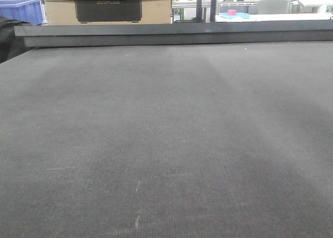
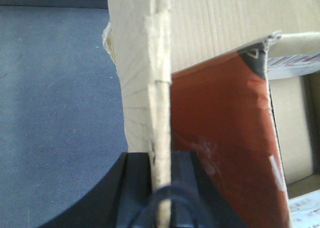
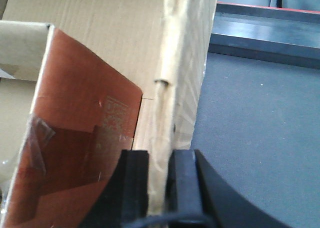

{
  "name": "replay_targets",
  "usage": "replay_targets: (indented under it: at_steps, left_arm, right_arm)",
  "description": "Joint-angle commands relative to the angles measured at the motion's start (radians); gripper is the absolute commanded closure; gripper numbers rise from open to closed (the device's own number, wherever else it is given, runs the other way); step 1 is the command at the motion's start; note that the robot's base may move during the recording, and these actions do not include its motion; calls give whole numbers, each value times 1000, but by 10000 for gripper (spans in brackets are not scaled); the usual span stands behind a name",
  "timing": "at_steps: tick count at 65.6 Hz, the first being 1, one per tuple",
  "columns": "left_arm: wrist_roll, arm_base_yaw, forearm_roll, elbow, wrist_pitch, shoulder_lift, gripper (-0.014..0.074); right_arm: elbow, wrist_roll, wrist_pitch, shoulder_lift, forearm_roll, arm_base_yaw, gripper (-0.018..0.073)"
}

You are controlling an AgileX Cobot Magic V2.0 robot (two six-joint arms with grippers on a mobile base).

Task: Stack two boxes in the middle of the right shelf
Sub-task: 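Hold the boxes with both grippers while driving away from the table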

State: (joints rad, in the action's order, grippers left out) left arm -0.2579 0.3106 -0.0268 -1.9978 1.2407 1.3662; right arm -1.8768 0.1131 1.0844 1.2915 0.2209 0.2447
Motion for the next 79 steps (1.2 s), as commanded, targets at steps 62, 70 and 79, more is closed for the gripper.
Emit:
replay_targets:
  at_steps: [62, 70, 79]
  left_arm:
    - [-2, -7, -72, -14, -35, -14, 708]
    - [-2, -7, -72, -14, -35, -14, 708]
    - [-2, -7, -72, -14, -35, -14, 708]
  right_arm:
    - [-14, 15, -60, -17, -49, -11, 712]
    - [-14, 15, -60, -17, -49, -11, 712]
    - [-14, 15, -60, -17, -49, -11, 712]
